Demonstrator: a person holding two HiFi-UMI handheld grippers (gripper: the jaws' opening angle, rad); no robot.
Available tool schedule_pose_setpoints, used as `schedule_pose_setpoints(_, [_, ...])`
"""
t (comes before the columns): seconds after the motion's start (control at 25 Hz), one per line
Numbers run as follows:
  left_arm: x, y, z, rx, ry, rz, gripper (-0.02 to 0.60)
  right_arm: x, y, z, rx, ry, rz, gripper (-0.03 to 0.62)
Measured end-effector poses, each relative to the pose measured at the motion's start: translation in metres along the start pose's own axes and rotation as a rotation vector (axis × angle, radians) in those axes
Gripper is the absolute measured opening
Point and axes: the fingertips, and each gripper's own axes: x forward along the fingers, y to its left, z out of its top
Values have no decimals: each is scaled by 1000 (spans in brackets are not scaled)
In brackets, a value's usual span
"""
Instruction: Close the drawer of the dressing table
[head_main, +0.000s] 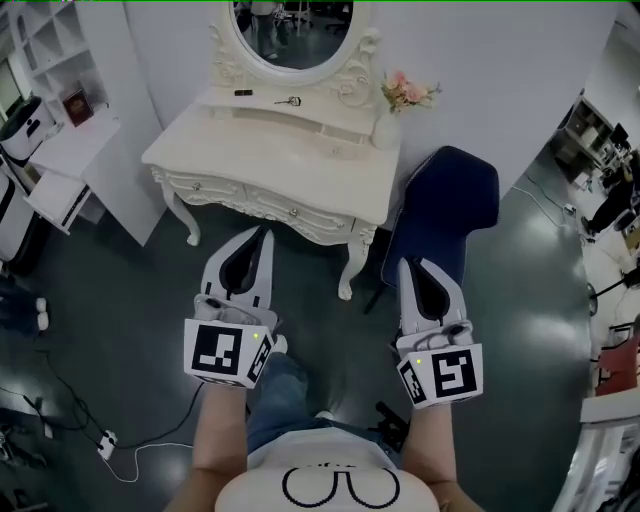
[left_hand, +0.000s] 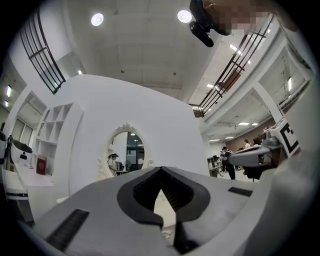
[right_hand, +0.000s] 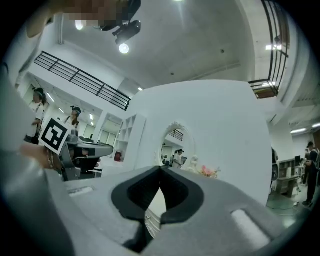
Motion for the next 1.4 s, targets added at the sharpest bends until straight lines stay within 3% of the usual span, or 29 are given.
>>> schedule_pose_setpoints(0.32, [95,88,-24,-16,8,-25,-3,129,-12,-15,-14,29,-16,0])
schedule_pose_setpoints(0.72, [211,190,-48,-27,37,-103,-2,274,-28,-35,20,64,-101,0])
schedule_pose_setpoints(0.96, [253,221,-78,-53,86,-118,-2,324,-41,-68,64,124,-139,0])
schedule_pose_setpoints(1.24, [306,240,-104,-74,116,-134,-2,372,-69,-99,20,157,-181,2])
schedule_pose_setpoints(1.4, [346,248,-120,-68,131,-153,-2,402,-95,-121,50,181,-215,2])
